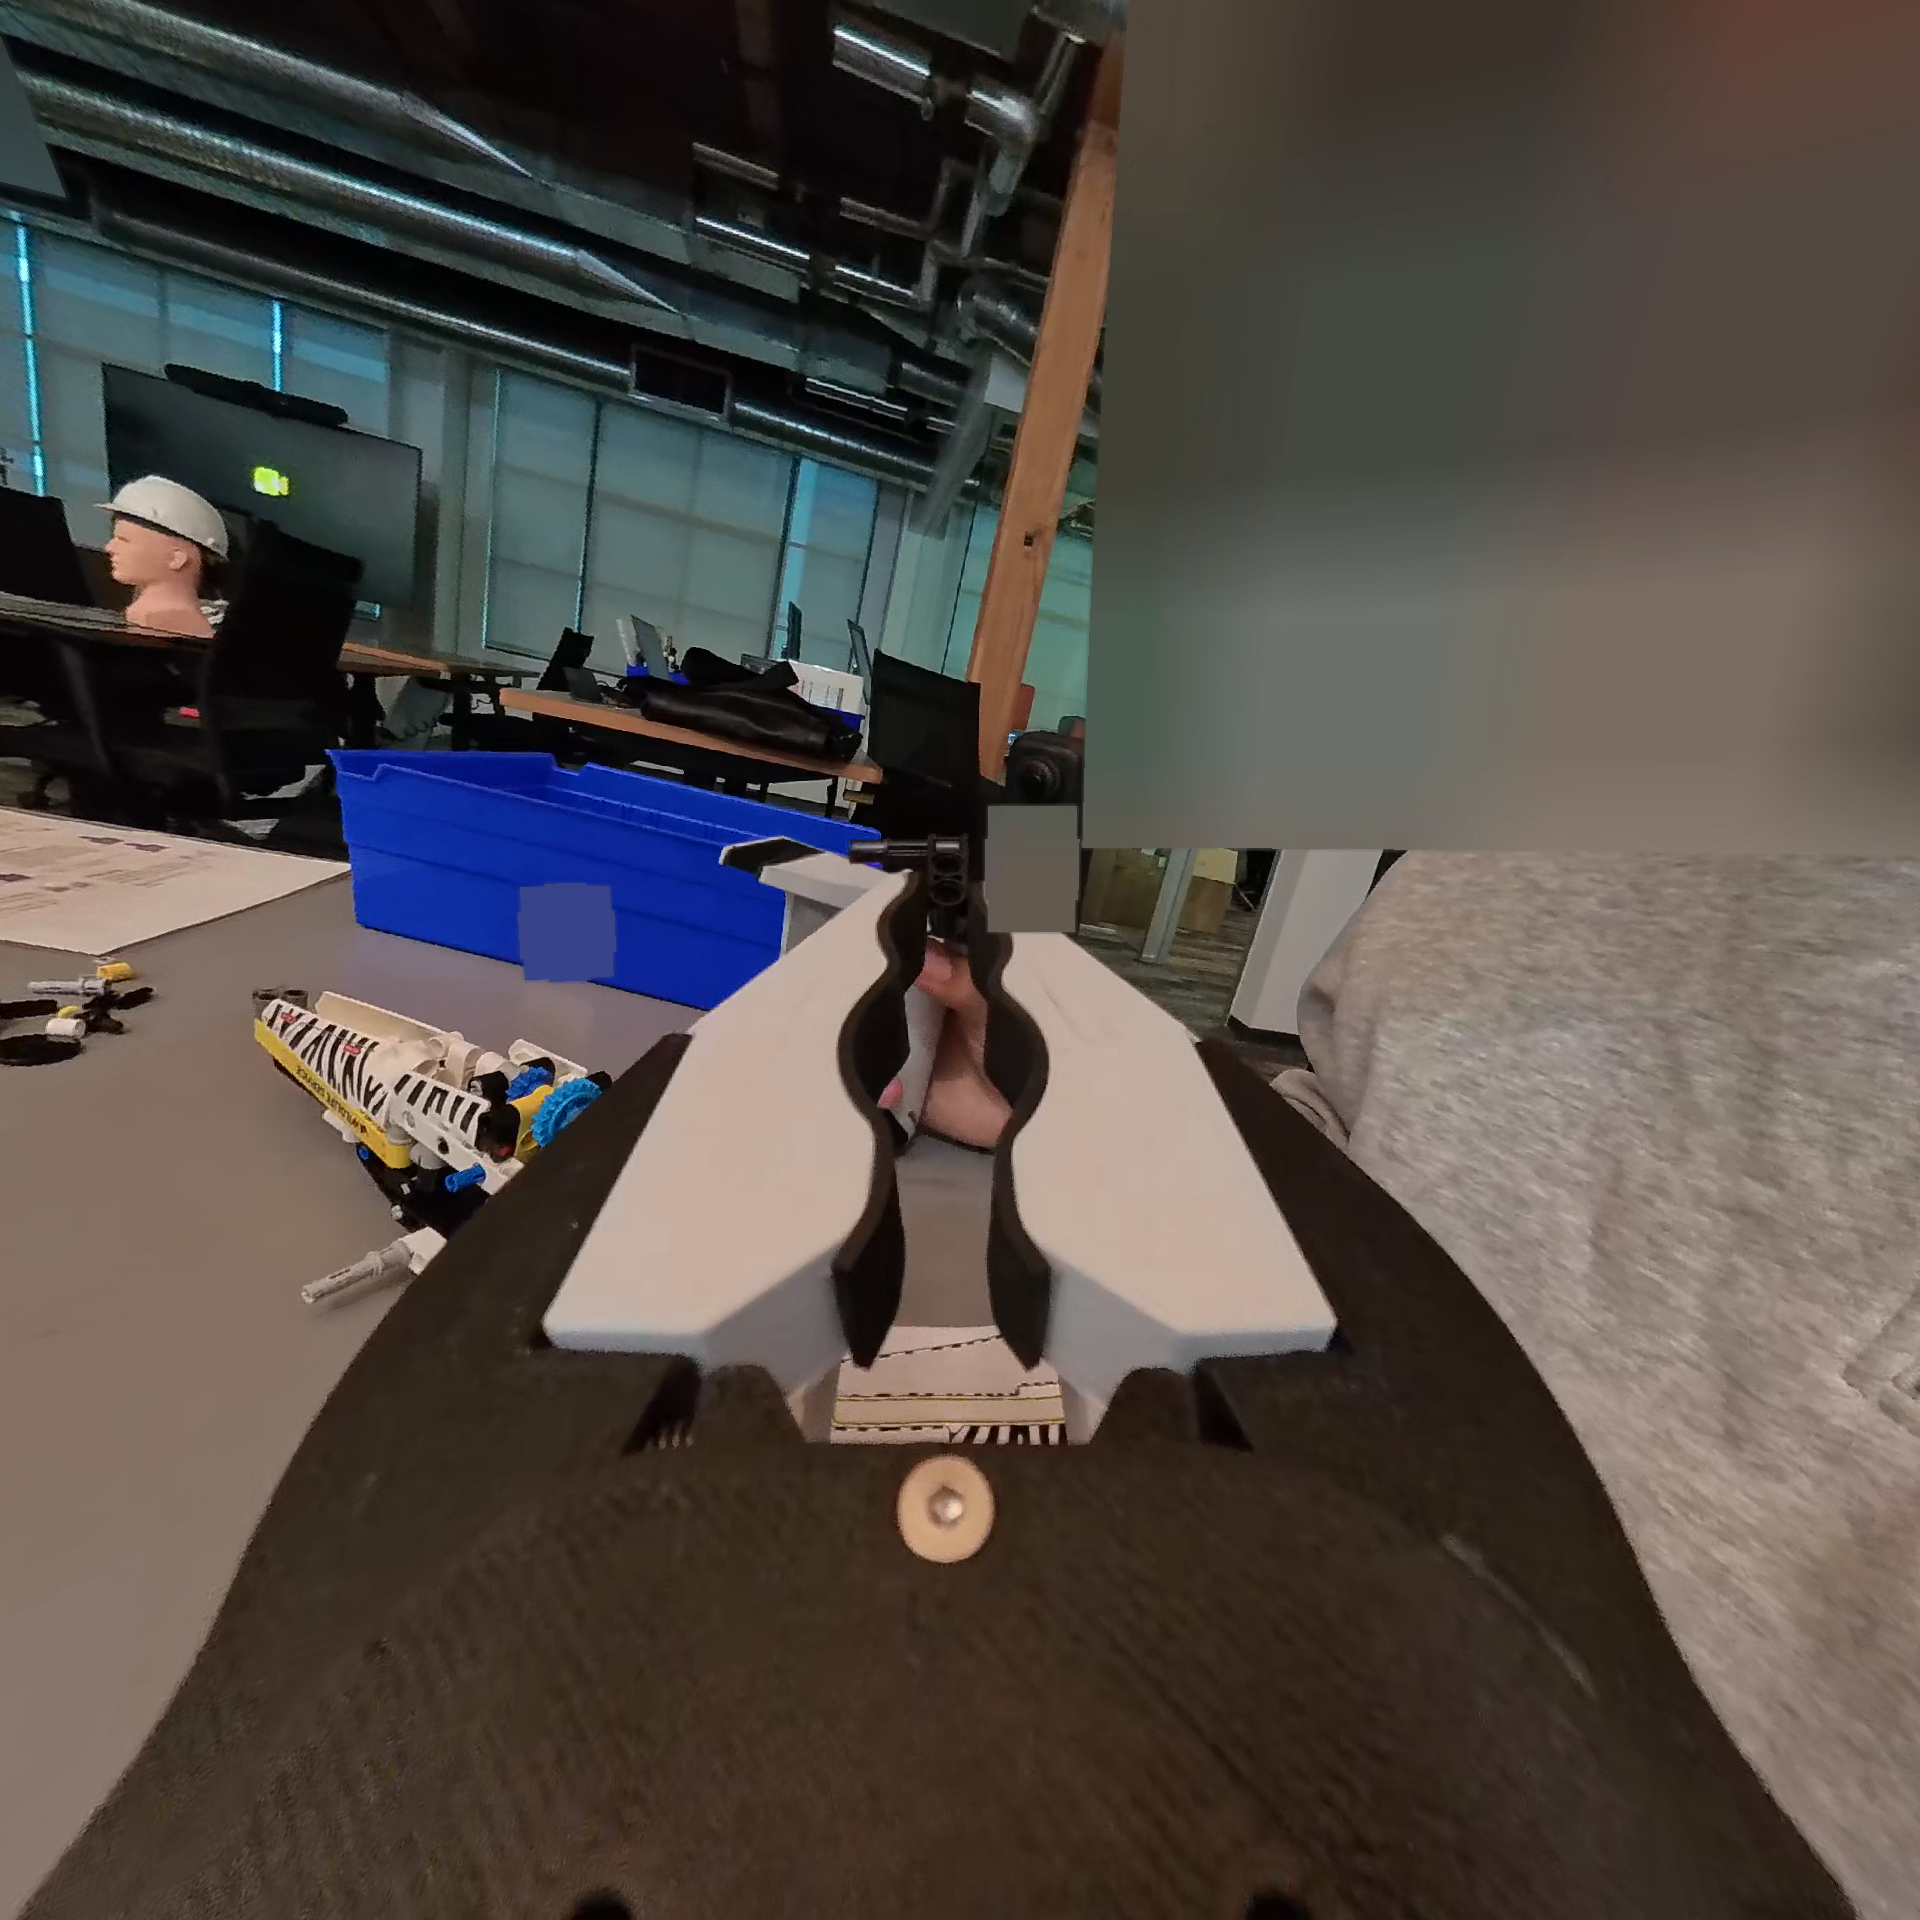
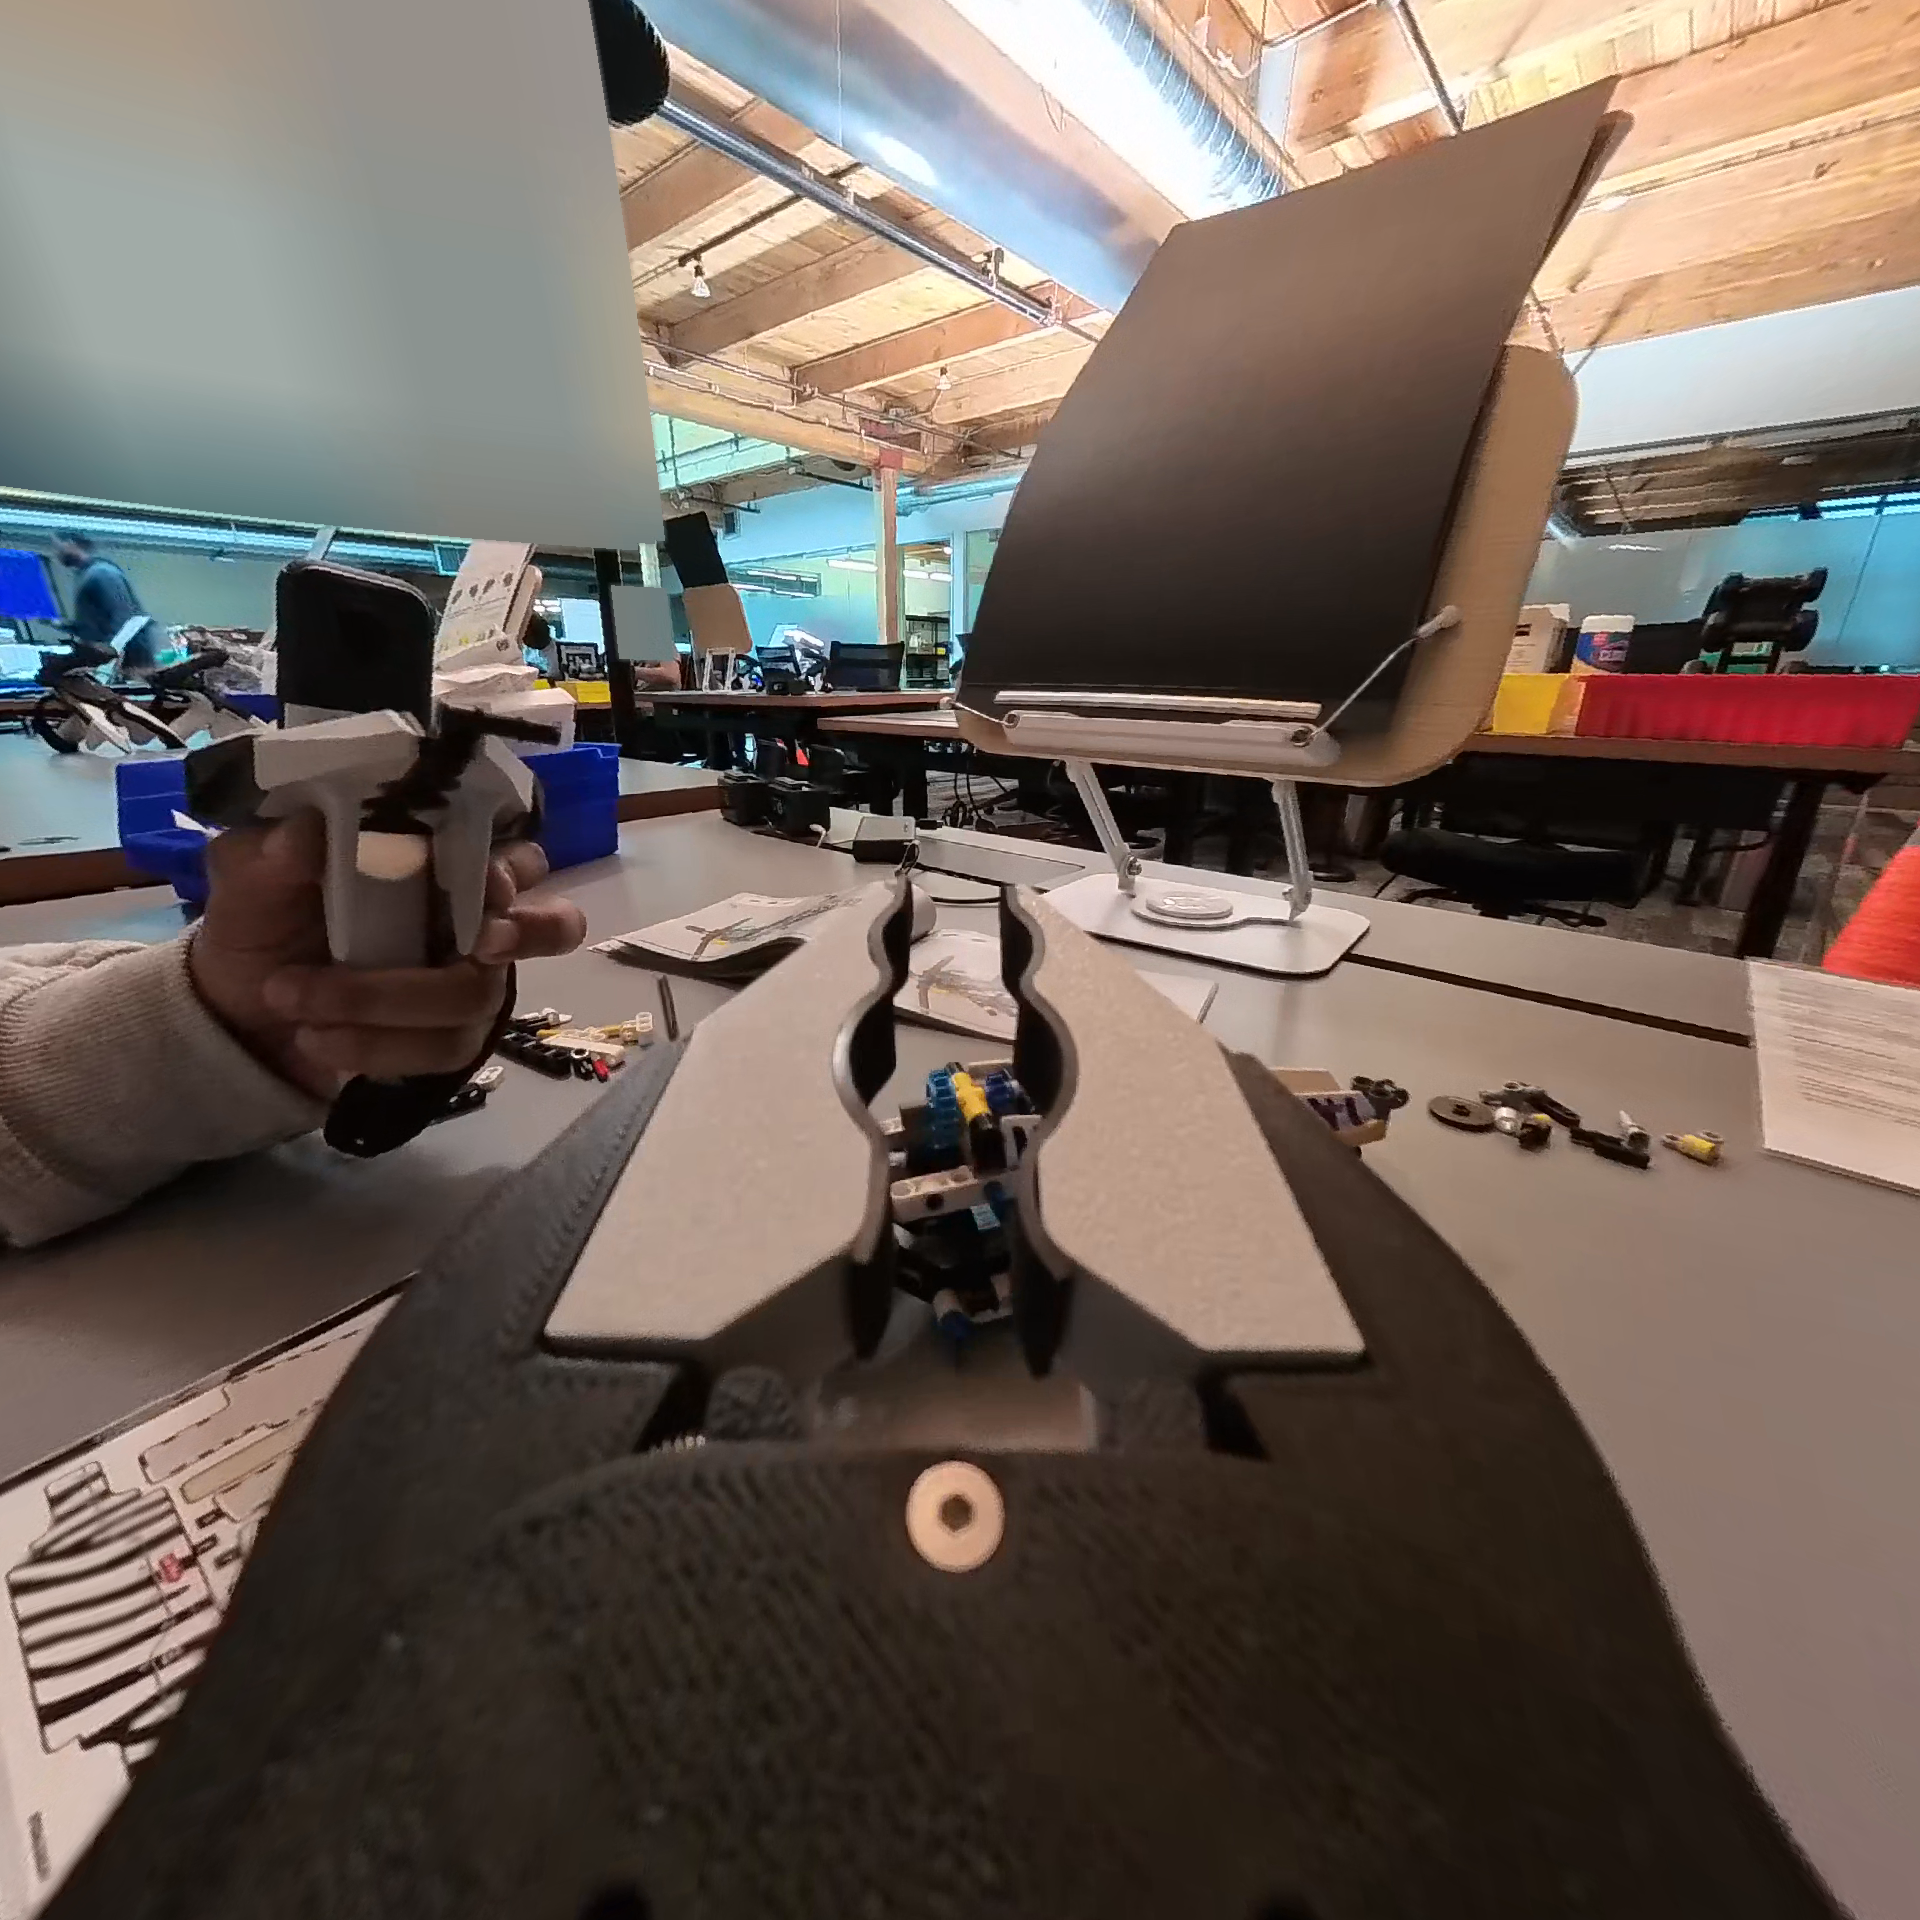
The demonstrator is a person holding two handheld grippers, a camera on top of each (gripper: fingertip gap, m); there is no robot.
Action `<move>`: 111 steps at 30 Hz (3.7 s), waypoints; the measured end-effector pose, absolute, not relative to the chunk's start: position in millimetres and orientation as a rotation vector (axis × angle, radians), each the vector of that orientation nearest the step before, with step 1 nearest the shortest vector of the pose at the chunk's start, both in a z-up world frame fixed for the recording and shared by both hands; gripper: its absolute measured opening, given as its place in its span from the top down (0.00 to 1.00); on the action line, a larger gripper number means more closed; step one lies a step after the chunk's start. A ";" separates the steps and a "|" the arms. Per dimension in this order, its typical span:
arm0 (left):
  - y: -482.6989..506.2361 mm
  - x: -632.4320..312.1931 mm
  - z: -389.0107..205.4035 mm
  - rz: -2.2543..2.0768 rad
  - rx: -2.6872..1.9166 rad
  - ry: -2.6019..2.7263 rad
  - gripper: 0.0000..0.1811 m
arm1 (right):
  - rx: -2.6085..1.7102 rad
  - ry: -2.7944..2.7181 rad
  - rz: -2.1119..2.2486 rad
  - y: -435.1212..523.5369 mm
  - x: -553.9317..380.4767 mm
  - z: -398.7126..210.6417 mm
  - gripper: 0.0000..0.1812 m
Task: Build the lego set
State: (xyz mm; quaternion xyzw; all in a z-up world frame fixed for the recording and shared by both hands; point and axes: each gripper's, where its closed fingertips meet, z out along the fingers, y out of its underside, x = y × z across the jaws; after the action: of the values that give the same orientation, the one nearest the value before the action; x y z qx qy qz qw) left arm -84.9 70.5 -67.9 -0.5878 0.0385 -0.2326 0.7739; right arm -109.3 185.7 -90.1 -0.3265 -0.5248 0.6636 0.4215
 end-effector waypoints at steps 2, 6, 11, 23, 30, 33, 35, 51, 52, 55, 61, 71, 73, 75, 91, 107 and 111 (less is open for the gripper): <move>70.2 -85.3 -67.7 -0.503 -1.272 0.082 0.98 | -0.807 -1.330 1.646 182.6 -109.8 -91.3 0.92; 70.4 -86.8 -67.7 -0.499 -1.270 0.073 0.98 | -0.782 -1.366 1.604 175.8 -111.1 -94.4 0.92; 70.9 -88.1 -68.1 -0.496 -1.273 0.064 0.98 | -0.735 -1.419 1.540 165.3 -112.3 -99.2 0.93; 74.6 -88.3 -72.8 -0.484 -1.303 0.055 0.98 | -0.637 -1.460 1.657 144.0 -100.9 -94.5 0.90; 77.7 -87.0 -77.0 -0.475 -1.327 0.057 0.98 | -0.552 -1.467 1.740 126.4 -89.5 -87.0 0.90; 78.2 -86.9 -77.8 -0.475 -1.332 0.056 0.98 | -0.536 -1.433 1.859 115.4 -83.2 -78.8 0.90; 78.4 -86.6 -78.1 -0.475 -1.334 0.056 0.98 | -0.544 -1.428 1.930 107.5 -81.7 -76.8 0.90; 79.5 -70.3 -81.1 -0.490 -1.354 0.137 0.98 | -0.564 -1.470 2.186 77.2 -75.2 -74.9 0.94; 79.4 -69.1 -81.5 -0.496 -1.355 0.142 0.98 | -0.566 -1.467 2.195 77.5 -75.1 -74.7 0.95; 80.0 -65.4 -83.1 -0.504 -1.366 0.158 0.98 | -0.576 -1.454 2.221 79.1 -75.3 -73.5 0.97; 81.8 -64.9 -86.1 -0.487 -1.383 0.162 0.98 | -0.589 -1.466 2.233 76.6 -75.3 -75.1 0.97; 85.1 -67.9 -90.3 -0.490 -1.406 0.131 0.96 | -0.582 -1.476 2.179 77.1 -76.0 -76.4 0.98; 86.2 -69.6 -91.7 -0.481 -1.415 0.120 0.95 | -0.579 -1.454 2.170 80.6 -76.6 -74.4 0.98; 87.2 -72.2 -92.9 -0.465 -1.424 0.109 0.94 | -0.579 -1.416 2.126 89.3 -78.2 -71.5 0.98; 91.8 -82.1 -97.9 -0.455 -1.449 0.044 0.95 | -0.771 -1.638 1.064 181.7 -123.1 -140.0 0.98; 92.7 -85.8 -97.1 -0.463 -1.445 0.014 0.95 | -1.028 -1.804 1.305 186.6 -132.2 -153.2 0.97; 94.4 -90.1 -99.1 -0.459 -1.453 -0.014 0.95 | -0.919 -1.666 1.754 154.5 -114.1 -109.2 0.97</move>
State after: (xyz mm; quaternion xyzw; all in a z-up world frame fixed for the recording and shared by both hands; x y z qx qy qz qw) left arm -90.1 94.4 -99.1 -0.6583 -0.0065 -0.2080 0.7235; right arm -114.1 154.5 -109.2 -0.3415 -0.6192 0.6521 0.2736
